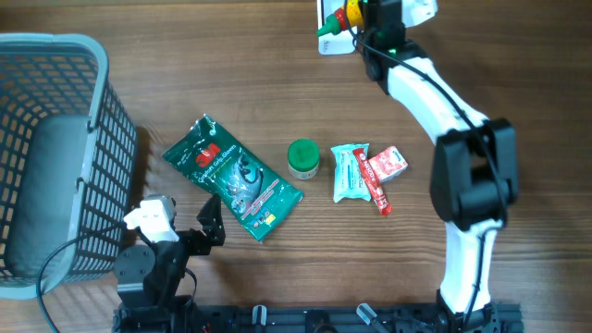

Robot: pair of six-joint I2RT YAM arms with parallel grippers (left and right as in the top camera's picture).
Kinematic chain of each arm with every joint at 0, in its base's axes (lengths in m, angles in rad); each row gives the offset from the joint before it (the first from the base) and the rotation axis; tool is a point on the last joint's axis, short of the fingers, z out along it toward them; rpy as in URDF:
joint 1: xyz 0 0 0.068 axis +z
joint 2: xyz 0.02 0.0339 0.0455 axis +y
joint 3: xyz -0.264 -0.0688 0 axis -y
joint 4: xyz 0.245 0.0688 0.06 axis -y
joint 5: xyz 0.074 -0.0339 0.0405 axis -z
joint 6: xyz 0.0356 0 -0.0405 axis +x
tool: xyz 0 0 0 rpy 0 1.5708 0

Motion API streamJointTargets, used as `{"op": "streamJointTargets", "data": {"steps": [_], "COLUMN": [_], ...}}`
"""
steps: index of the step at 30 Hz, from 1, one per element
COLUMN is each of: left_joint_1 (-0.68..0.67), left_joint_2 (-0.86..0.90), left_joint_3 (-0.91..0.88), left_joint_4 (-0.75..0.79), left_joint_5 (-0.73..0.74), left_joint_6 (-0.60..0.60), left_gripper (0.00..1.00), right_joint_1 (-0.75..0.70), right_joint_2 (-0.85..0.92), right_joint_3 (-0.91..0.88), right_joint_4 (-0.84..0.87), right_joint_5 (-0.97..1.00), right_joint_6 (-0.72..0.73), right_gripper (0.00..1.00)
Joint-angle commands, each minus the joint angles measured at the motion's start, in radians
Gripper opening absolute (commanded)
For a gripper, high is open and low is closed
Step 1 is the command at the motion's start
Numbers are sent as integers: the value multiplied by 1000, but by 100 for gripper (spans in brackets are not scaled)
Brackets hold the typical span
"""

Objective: Scan the item barcode

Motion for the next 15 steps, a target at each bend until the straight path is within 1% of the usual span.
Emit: {"op": "streamJointTargets", "data": {"steps": [1, 4, 10, 11, 13, 15], "left_joint_1": [-5, -5, -5, -5, -5, -5], "left_joint_2": [-7, -7, -7, -7, -7, -7], "left_joint_3": [-8, -8, -8, -8, -8, -8], "left_joint_4": [3, 3, 3, 3, 3, 3], "left_joint_5": [-6, -6, -6, -6, -6, -6], "left_joint_6": [-8, -8, -8, -8, -8, -8], "left_gripper": [100, 100, 100, 100, 100, 100], "right_joint_1": [-1, 0, -1, -1, -3, -15], "right_joint_2": [121, 218, 246, 246, 241, 213], "right_joint_3": [198, 309, 331, 339, 376, 423], "right_joint_4": [18, 15, -13, -33, -124, -254], "right_joint_5": [13, -9, -22, -31, -64, -69], "right_joint_6": [-28, -26, -24, -25, -28, -28], "right_gripper": [34, 34, 34, 34, 34, 34]}}
